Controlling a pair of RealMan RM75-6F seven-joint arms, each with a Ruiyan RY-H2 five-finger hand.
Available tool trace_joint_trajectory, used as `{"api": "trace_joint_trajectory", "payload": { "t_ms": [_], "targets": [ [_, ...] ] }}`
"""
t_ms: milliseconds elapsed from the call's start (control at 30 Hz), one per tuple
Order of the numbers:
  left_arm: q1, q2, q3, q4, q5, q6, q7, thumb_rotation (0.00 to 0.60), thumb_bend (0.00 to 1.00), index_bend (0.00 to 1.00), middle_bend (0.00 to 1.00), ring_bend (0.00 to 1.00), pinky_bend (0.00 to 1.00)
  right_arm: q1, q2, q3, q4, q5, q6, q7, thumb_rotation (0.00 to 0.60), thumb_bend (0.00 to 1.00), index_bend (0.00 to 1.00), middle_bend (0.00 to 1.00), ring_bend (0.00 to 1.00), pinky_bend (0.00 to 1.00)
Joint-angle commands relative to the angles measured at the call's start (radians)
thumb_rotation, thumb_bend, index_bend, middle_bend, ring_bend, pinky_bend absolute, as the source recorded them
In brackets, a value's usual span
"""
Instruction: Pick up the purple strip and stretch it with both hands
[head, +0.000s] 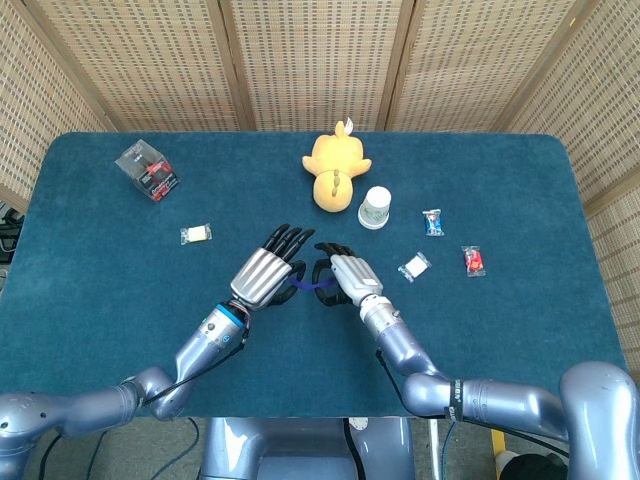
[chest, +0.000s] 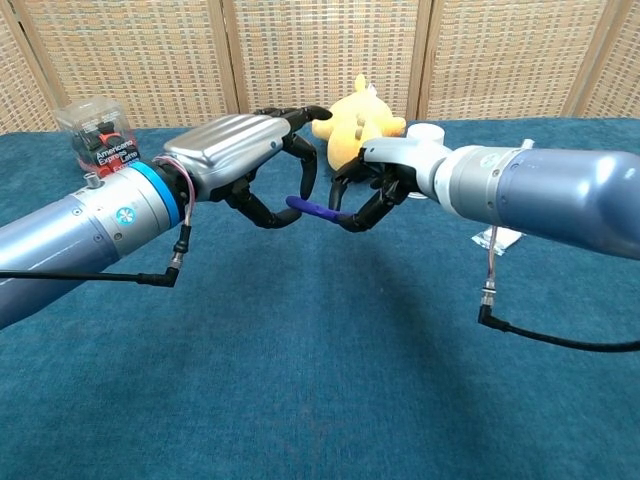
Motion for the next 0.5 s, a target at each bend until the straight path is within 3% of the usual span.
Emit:
{"api": "trace_joint_trajectory", "payload": {
  "t_ms": [33,500],
  "targets": [
    [-0.001,-0.002,0.001,0.002,-0.002,0.000,0.002,0.600,0.40,0.56,0.00,0.00,0.00,-0.001,0.001,-0.001,-0.001,-0.002,-0.001,0.002,0.600,0.60,0.63,0.17,0.00,0.00],
    [-0.009,-0.014,0.000,0.011,-0.012,0.001,0.005,0.600,0.43,0.64,0.00,0.00,0.00,-0.007,0.011,-0.008,-0.005,-0.011,-0.004,0.014,0.600,0.60,0.63,0.17,0.00,0.00]
  ]
}}
